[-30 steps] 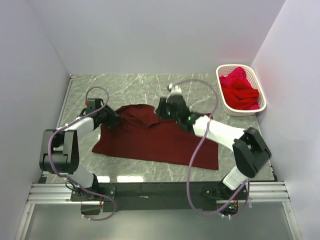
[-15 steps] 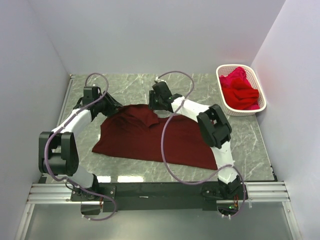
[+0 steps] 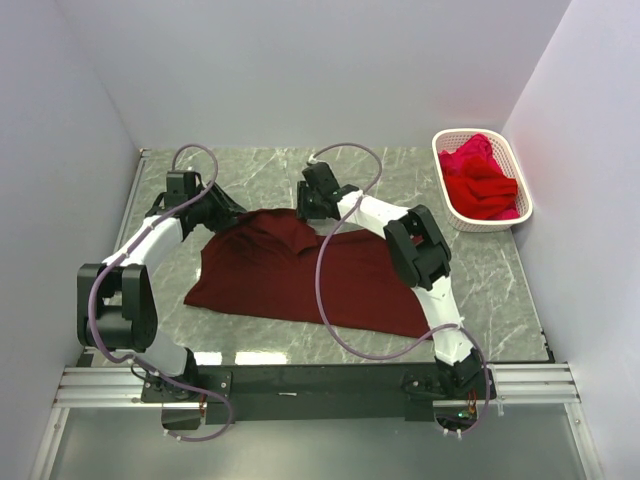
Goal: Fold and stack the t-shirts
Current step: Fold the tshirt
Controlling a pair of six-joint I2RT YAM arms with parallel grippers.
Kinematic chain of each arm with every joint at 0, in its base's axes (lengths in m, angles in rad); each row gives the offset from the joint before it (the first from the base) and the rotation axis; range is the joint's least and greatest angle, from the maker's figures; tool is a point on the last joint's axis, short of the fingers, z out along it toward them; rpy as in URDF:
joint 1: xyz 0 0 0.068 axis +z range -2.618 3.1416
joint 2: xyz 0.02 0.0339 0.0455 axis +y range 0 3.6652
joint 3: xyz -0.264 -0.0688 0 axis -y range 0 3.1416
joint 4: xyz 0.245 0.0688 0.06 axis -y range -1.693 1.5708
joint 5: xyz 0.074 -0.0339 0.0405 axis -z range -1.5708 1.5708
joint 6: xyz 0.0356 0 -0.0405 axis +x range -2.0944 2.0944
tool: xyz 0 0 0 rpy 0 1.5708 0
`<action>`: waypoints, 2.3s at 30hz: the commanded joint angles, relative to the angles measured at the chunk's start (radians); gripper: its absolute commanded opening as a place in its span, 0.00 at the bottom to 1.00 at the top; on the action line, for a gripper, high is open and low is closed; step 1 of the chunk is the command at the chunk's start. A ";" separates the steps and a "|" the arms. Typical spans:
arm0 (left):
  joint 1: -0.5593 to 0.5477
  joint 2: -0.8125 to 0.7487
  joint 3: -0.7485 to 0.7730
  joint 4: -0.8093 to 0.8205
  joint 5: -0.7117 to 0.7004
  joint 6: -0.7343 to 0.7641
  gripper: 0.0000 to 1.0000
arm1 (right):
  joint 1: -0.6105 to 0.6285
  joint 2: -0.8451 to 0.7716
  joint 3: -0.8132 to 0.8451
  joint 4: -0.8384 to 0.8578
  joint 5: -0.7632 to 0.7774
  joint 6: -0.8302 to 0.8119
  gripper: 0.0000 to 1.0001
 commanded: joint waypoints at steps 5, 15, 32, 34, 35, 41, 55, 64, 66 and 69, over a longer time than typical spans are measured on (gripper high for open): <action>-0.004 -0.002 0.031 0.002 0.022 0.021 0.48 | -0.007 0.017 0.057 -0.009 -0.029 0.017 0.37; 0.008 -0.040 0.013 -0.004 -0.009 -0.003 0.46 | -0.004 -0.122 0.080 -0.062 -0.002 -0.014 0.00; 0.102 -0.256 -0.138 -0.090 -0.117 -0.095 0.44 | 0.302 -0.383 -0.102 -0.109 0.024 0.054 0.00; 0.114 -0.279 -0.132 -0.163 -0.197 -0.101 0.44 | 0.346 -0.390 -0.122 -0.093 0.003 0.084 0.00; 0.132 -0.285 -0.130 -0.183 -0.219 -0.106 0.45 | 0.358 -0.390 -0.144 -0.067 0.001 0.109 0.00; 0.168 -0.334 -0.191 -0.139 -0.118 -0.082 0.53 | 0.418 -0.307 -0.108 -0.072 -0.002 0.114 0.15; 0.137 -0.387 -0.334 -0.295 -0.206 -0.071 0.54 | 0.104 -0.612 -0.355 -0.199 0.173 0.127 0.42; -0.010 -0.261 -0.336 -0.233 -0.202 -0.088 0.50 | -0.270 -0.735 -0.676 -0.139 0.186 0.140 0.42; -0.020 -0.243 -0.340 -0.201 -0.194 -0.080 0.50 | -0.315 -0.709 -0.693 -0.122 0.159 0.137 0.41; -0.036 -0.213 -0.334 -0.191 -0.182 -0.049 0.52 | -0.384 -0.666 -0.693 -0.110 0.159 0.130 0.41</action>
